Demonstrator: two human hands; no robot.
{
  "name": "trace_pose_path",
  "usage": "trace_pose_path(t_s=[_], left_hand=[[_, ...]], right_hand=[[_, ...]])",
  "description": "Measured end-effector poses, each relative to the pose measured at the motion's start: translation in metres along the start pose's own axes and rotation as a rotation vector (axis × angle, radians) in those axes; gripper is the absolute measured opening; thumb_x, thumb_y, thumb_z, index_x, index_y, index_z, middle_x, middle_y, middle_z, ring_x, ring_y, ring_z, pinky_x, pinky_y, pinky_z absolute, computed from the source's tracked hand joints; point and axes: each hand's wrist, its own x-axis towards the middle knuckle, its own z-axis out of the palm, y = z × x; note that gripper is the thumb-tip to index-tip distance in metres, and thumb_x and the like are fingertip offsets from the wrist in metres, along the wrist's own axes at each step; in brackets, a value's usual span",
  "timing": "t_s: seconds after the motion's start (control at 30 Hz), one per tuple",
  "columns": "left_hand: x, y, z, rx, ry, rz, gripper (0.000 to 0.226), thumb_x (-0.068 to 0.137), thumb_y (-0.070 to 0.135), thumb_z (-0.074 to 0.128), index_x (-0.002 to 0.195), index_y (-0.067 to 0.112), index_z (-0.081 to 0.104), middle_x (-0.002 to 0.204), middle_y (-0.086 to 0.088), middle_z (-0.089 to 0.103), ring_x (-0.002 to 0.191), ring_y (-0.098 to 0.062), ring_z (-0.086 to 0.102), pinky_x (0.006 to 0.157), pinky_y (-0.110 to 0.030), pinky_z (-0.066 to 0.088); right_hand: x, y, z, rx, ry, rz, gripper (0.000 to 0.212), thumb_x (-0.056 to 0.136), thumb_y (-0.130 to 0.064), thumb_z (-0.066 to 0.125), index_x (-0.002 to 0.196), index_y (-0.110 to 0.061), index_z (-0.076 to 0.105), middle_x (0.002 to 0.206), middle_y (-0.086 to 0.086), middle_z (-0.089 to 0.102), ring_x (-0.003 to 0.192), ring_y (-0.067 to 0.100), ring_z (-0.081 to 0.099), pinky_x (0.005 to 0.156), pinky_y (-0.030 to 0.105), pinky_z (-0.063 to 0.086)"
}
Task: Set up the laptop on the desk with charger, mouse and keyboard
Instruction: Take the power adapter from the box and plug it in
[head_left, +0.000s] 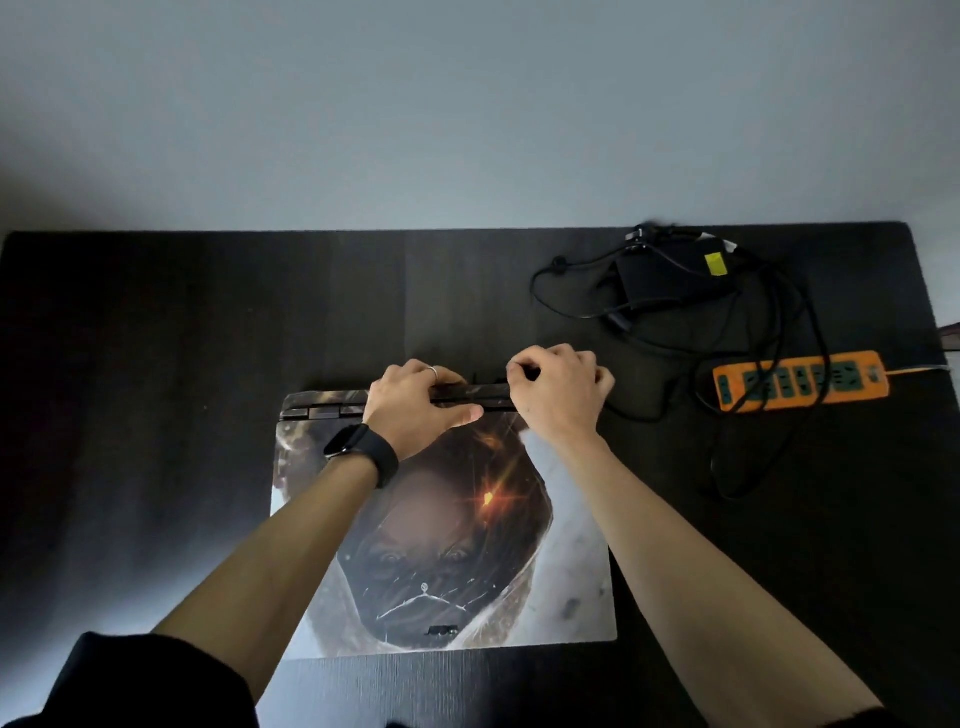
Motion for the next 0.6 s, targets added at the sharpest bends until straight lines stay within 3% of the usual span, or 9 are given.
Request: trace_pose_path(t_s=[0.13, 0.3, 0.4, 0.5, 0.6], left_hand=[[-0.002, 0.005, 0.003, 0.068, 0.006, -0.016, 0.051, 0.074, 0.068, 0.063, 0.115, 0.038, 0.064, 0.118, 0.005, 0.058, 0.115, -0.021, 0.051, 0.100, -0.037, 0.042], [-0.014, 0.026, 0.012, 0.161, 0.064, 0.034, 0.052, 0.087, 0.052, 0.057, 0.129, 0.022, 0.055, 0.130, -0.001, 0.052, 0.122, -0.025, 0.046, 0.107, -0.040, 0.034], [-0.025, 0.051, 0.023, 0.141, 0.169, 0.063, 0.052, 0.085, 0.040, 0.062, 0.132, 0.019, 0.052, 0.135, -0.003, 0.046, 0.123, -0.026, 0.044, 0.105, -0.044, 0.034], [-0.035, 0.086, 0.044, 0.145, 0.253, 0.154, 0.048, 0.081, 0.034, 0.063, 0.126, 0.019, 0.057, 0.131, -0.004, 0.050, 0.119, -0.028, 0.049, 0.102, -0.046, 0.038], [-0.030, 0.132, 0.065, 0.110, 0.200, 0.283, 0.047, 0.084, 0.040, 0.061, 0.128, 0.022, 0.055, 0.132, 0.001, 0.047, 0.122, -0.023, 0.046, 0.105, -0.043, 0.037]], right_hand=[[-0.021, 0.020, -0.004, 0.172, 0.135, -0.043, 0.019, 0.091, -0.036, 0.066, 0.110, -0.032, 0.068, 0.119, -0.007, 0.063, 0.121, 0.019, 0.048, 0.107, 0.040, 0.035], [-0.081, 0.077, -0.027, 0.379, 0.286, 0.039, 0.027, 0.090, -0.018, 0.068, 0.117, -0.020, 0.066, 0.121, -0.005, 0.059, 0.116, 0.013, 0.052, 0.098, 0.022, 0.041], [-0.108, 0.116, -0.049, 0.469, 0.374, 0.208, 0.030, 0.092, -0.017, 0.070, 0.120, -0.020, 0.062, 0.119, -0.007, 0.055, 0.108, 0.010, 0.057, 0.089, 0.027, 0.050], [-0.119, 0.149, -0.074, 0.560, 0.424, 0.472, 0.042, 0.092, -0.023, 0.071, 0.129, -0.020, 0.055, 0.129, -0.001, 0.052, 0.104, 0.010, 0.060, 0.078, 0.020, 0.048], [-0.097, 0.181, -0.092, 0.661, 0.372, 0.717, 0.064, 0.092, -0.030, 0.071, 0.146, -0.016, 0.040, 0.142, 0.005, 0.043, 0.106, 0.017, 0.062, 0.085, 0.029, 0.049]])
